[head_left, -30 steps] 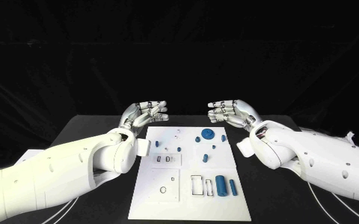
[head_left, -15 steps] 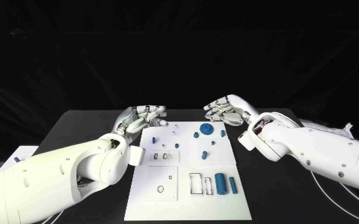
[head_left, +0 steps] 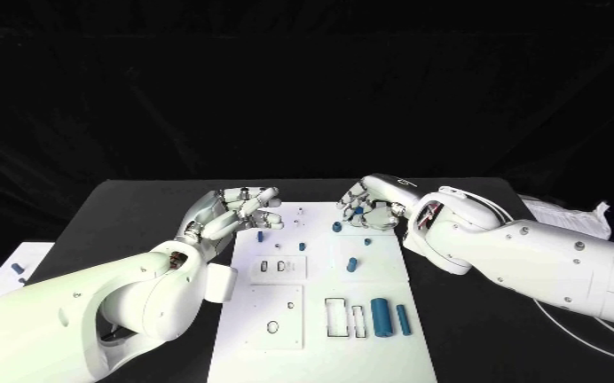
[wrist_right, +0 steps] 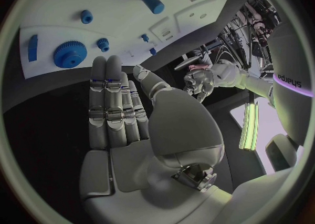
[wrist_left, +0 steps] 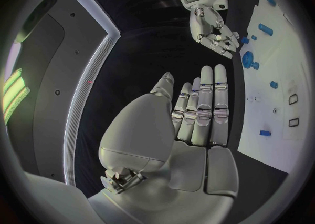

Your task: Assemble the parts on the task board

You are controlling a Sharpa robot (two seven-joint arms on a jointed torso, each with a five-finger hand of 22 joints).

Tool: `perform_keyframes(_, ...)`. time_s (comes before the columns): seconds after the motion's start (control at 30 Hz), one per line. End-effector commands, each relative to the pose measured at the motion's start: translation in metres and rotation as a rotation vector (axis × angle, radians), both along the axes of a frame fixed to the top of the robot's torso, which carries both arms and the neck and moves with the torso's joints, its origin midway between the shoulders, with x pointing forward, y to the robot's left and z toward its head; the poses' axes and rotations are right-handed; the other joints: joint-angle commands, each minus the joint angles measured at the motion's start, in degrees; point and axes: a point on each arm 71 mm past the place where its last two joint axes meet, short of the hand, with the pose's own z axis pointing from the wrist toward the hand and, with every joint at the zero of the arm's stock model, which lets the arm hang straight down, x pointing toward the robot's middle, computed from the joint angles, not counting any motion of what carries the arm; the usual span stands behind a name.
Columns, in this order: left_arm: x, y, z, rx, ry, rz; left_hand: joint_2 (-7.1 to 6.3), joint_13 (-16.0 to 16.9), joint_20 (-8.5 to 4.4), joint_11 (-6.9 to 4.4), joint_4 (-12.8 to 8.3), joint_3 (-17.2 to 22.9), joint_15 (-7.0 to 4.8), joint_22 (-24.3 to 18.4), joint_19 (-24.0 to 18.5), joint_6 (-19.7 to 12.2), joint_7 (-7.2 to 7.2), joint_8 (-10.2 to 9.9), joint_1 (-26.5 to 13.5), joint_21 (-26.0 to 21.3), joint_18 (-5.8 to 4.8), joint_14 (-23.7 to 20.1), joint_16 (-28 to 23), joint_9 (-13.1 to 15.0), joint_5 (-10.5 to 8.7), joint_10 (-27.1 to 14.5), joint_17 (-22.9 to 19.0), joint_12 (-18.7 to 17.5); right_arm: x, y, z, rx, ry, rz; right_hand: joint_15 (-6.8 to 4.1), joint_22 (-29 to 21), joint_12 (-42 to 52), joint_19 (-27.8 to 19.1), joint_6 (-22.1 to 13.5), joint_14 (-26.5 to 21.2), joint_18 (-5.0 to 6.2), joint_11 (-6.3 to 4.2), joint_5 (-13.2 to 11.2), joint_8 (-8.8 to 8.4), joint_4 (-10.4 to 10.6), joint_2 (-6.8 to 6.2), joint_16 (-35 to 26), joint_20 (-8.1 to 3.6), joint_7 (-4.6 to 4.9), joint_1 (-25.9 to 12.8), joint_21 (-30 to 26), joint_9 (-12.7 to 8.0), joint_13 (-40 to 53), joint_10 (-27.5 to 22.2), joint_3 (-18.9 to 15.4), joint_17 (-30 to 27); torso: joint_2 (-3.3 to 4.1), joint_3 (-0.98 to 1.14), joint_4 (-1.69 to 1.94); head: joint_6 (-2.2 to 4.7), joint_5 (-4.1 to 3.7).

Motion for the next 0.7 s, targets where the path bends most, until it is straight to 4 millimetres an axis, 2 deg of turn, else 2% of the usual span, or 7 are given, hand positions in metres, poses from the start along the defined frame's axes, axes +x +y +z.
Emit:
perform_keyframes(0.03, -0.0037, -0.0035, 0.0049, -0.041, 0.019, -0.029, -0.31, -0.1, 0.13, 0.08, -0.5, 0.0, 0.06, 0.1, 0.5, 0.4, -0.18, -0.3, -0.1, 0.4, 0.6, 0.5, -0.2, -0.1, -0.23, 0.4, 0.1, -0.3, 0.0013, 0.002, -0.0035, -0.203, -0.045, -0.014, -0.5, 0.9, -0.4, 0.6, 0.3, 2.6, 0.25, -0.21, -0.5, -0.32, 0.9, -0.62, 2.5, -0.18, -0.39, -0.1, 1.6, 0.0, 0.1, 0.4, 0.2, 1.9, 1.47, 0.08, 0.63, 0.43, -0.45)
perform_keyframes(0.23, -0.0066, -0.0043, 0.0089, -0.054, 0.022, -0.041, -0.3, -0.1, 0.08, 0.08, -0.5, 0.0, 0.04, 0.2, 0.6, 0.4, -0.17, -0.4, -0.2, 0.7, 0.59, 0.6, -0.2, -0.1, -0.23, 0.4, 0.3, -0.5, 0.0039, 0.0057, -0.0049, -0.279, -0.061, -0.018, -0.84, 3.7, -0.4, 1.6, 0.4, 2.7, 0.21, -0.37, -1.0, -0.34, 2.2, -1.34, 10.8, -0.65, -0.58, 0.1, 6.3, 0.0, 0.1, -0.4, 1.7, 7.6, 2.3, 0.18, 1.06, 0.71, -0.74)
perform_keyframes(0.37, -0.0066, -0.0043, 0.0092, -0.057, 0.025, -0.042, -0.31, -0.1, 0.07, 0.09, -0.5, 0.0, 0.04, 0.3, 0.7, 0.4, -0.16, -0.4, -0.2, 0.7, 0.59, 0.6, -0.2, -0.1, -0.23, 0.4, 0.3, -0.5, 0.0044, 0.007, -0.0039, -0.298, -0.075, -0.023, -0.85, 5.4, -0.4, 1.8, 0.3, 2.5, 0.21, -0.31, -1.3, -0.39, 3.1, -2.11, 15.6, -0.67, -0.56, -0.1, 9.0, 0.0, 0.0, -1.3, 2.5, 10.8, 2.57, 0.15, 1.15, 0.6, -1.04)
perform_keyframes(0.57, -0.0069, -0.0046, 0.0093, -0.06, 0.029, -0.045, -0.32, -0.1, 0.06, 0.1, -0.6, 0.0, 0.04, 0.3, 0.7, 0.4, -0.14, -0.5, -0.2, 0.8, 0.58, 0.6, -0.2, -0.1, -0.23, 0.4, 0.4, -0.6, 0.0055, 0.0085, 0.0008, -0.31, -0.109, -0.036, -0.87, 8.0, -0.3, 1.2, 0.3, 1.9, 0.2, -0.08, -1.5, -0.35, 4.6, -2.74, 21.4, -0.51, -0.57, 0.0, 12.9, 0.0, 0.1, -2.2, 3.7, 14.8, 2.92, 0.09, 1.25, 0.95, -1.23)
perform_keyframes(0.7, -0.0071, -0.0044, 0.0093, -0.06, 0.032, -0.046, -0.33, -0.1, 0.06, 0.1, -0.6, 0.0, 0.04, 0.3, 0.7, 0.4, -0.13, -0.5, -0.2, 0.8, 0.58, 0.6, -0.2, -0.1, -0.23, 0.4, 0.4, -0.6, 0.0062, 0.01, 0.0038, -0.314, -0.126, -0.041, -0.85, 12.8, -0.4, 1.8, 0.3, 1.6, -0.29, -0.06, -1.6, -0.35, 5.3, -3.1, 23.8, -0.46, -0.58, 0.2, 17.1, 0.0, 0.0, -2.3, 4.4, 16.7, 3.07, 0.14, 1.4, 1.03, -1.35)
